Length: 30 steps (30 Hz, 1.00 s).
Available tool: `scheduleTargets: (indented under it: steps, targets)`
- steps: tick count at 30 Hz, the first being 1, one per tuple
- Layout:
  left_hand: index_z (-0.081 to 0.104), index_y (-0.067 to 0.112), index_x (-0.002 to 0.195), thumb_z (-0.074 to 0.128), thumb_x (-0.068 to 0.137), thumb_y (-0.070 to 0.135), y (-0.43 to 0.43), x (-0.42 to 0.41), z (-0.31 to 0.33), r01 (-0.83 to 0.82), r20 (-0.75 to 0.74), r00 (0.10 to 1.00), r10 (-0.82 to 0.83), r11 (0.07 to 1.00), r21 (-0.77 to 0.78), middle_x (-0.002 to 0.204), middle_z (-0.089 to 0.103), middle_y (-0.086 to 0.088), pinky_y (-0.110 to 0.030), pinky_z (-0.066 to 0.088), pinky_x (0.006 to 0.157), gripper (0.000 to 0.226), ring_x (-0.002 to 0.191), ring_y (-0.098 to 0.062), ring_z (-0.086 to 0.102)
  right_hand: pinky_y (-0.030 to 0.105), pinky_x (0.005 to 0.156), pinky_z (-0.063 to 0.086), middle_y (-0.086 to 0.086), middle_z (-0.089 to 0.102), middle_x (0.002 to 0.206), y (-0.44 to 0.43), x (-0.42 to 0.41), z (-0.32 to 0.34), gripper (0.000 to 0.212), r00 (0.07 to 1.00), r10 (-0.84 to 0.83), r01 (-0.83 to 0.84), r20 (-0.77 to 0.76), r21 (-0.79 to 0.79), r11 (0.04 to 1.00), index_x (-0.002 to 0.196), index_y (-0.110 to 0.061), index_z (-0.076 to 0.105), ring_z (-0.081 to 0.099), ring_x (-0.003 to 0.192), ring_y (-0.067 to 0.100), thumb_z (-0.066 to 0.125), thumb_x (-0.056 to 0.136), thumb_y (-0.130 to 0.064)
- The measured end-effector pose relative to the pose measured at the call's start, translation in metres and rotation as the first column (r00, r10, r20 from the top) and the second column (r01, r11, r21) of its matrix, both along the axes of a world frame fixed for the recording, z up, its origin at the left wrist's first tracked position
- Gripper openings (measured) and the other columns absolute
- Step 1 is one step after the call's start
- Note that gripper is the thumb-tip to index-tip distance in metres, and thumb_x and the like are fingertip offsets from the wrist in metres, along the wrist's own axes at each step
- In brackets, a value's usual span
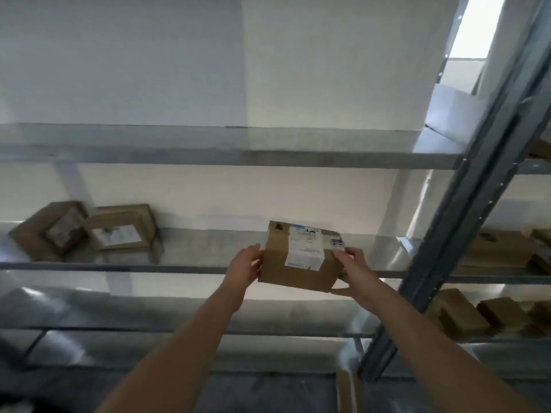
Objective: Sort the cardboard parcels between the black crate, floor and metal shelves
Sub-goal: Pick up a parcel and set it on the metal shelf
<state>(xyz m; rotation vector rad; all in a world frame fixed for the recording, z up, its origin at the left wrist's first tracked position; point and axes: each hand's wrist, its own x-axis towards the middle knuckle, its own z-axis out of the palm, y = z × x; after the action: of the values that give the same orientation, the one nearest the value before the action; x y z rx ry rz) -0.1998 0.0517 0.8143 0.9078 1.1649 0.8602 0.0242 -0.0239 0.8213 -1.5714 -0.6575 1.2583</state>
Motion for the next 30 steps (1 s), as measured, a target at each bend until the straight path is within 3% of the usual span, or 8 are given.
scheduleTargets:
  steps: [2, 4, 10, 14, 17, 20, 26, 30]
  targets:
    - [0.057, 0.015, 0.111, 0.061, 0.091, 0.046, -0.005, -0.058, -0.008, -0.046, -0.005, 0.999, 0.047, 0.998, 0.035, 0.107, 0.067, -0.002, -0.037, 0.05, 0.098, 0.037, 0.105, -0.02, 0.064, 0.046, 0.081, 0.056, 0.003, 0.056, 0.114, 0.014, -0.051, 0.0, 0.032, 0.996, 0.085, -0.085, 0.009, -0.004, 0.996, 0.127, -0.026, 0.036, 0.058, 0.107, 0.022, 0.051, 0.1, -0.035]
    - [0.059, 0.014, 0.113, 0.067, 0.082, 0.056, -0.009, -0.115, -0.019, -0.125, -0.035, 0.991, 0.127, 0.99, 0.061, 0.11, 0.069, -0.004, -0.039, 0.052, 0.098, 0.053, 0.103, -0.021, 0.067, 0.046, 0.083, 0.056, 0.006, 0.058, 0.119, 0.028, -0.102, -0.002, 0.033, 0.985, 0.172, -0.172, 0.011, -0.022, 0.985, 0.128, -0.025, 0.037, 0.06, 0.108, 0.023, 0.053, 0.1, -0.032]
    - [0.061, 0.014, 0.099, 0.067, 0.086, 0.047, -0.034, -0.281, -0.039, -0.299, -0.149, 0.941, 0.304, 0.953, 0.051, 0.104, 0.07, -0.011, -0.041, 0.056, 0.091, 0.035, 0.095, -0.024, 0.069, 0.046, 0.096, 0.051, 0.0, 0.064, 0.115, 0.056, -0.262, -0.013, 0.023, 0.909, 0.41, -0.401, 0.075, -0.111, 0.909, 0.124, -0.02, 0.054, 0.06, 0.105, 0.017, 0.049, 0.102, -0.026]
    - [0.061, 0.015, 0.114, 0.063, 0.092, 0.035, -0.069, -0.38, -0.056, -0.471, -0.105, 0.872, 0.479, 0.878, 0.092, 0.11, 0.066, -0.012, -0.035, 0.057, 0.085, 0.029, 0.098, -0.024, 0.066, 0.038, 0.085, 0.051, -0.003, 0.065, 0.11, 0.067, -0.375, -0.02, 0.027, 0.79, 0.595, -0.577, 0.149, -0.146, 0.803, 0.126, -0.019, 0.057, 0.06, 0.101, 0.015, 0.053, 0.1, -0.023]
    - [0.059, 0.024, 0.129, 0.06, 0.094, 0.037, -0.1, -0.441, -0.062, -0.567, -0.089, 0.811, 0.578, 0.815, 0.122, 0.119, 0.066, -0.007, -0.04, 0.055, 0.094, 0.037, 0.107, -0.022, 0.065, 0.031, 0.071, 0.049, 0.0, 0.064, 0.115, 0.068, -0.455, -0.022, 0.03, 0.704, 0.683, -0.669, 0.193, -0.143, 0.73, 0.129, -0.017, 0.054, 0.06, 0.096, 0.015, 0.052, 0.1, -0.02]
    - [0.061, 0.027, 0.128, 0.061, 0.094, 0.037, -0.13, -0.493, -0.061, -0.658, -0.079, 0.74, 0.668, 0.744, 0.121, 0.12, 0.068, -0.002, -0.04, 0.053, 0.096, 0.036, 0.106, -0.018, 0.066, 0.035, 0.075, 0.051, 0.008, 0.06, 0.127, 0.062, -0.524, -0.025, 0.034, 0.653, 0.735, -0.72, 0.18, -0.154, 0.677, 0.134, -0.011, 0.051, 0.058, 0.105, 0.022, 0.05, 0.101, -0.017]
    - [0.057, 0.025, 0.133, 0.062, 0.095, 0.03, -0.175, -0.574, -0.057, -0.797, -0.055, 0.593, 0.803, 0.595, 0.098, 0.116, 0.066, 0.001, -0.028, 0.053, 0.091, 0.039, 0.1, -0.012, 0.065, 0.043, 0.091, 0.053, 0.011, 0.061, 0.127, 0.053, -0.635, -0.031, 0.031, 0.506, 0.85, -0.842, 0.146, -0.129, 0.523, 0.13, -0.011, 0.055, 0.059, 0.113, 0.028, 0.05, 0.099, -0.011]
    - [0.056, 0.026, 0.136, 0.065, 0.092, 0.033, -0.194, -0.611, -0.064, -0.87, -0.081, 0.481, 0.873, 0.487, 0.078, 0.125, 0.066, -0.002, -0.039, 0.05, 0.102, 0.045, 0.109, -0.017, 0.065, 0.046, 0.095, 0.052, 0.01, 0.063, 0.121, 0.054, -0.694, -0.038, 0.023, 0.403, 0.895, -0.902, 0.189, -0.086, 0.424, 0.117, -0.017, 0.06, 0.059, 0.101, 0.023, 0.052, 0.096, -0.01]
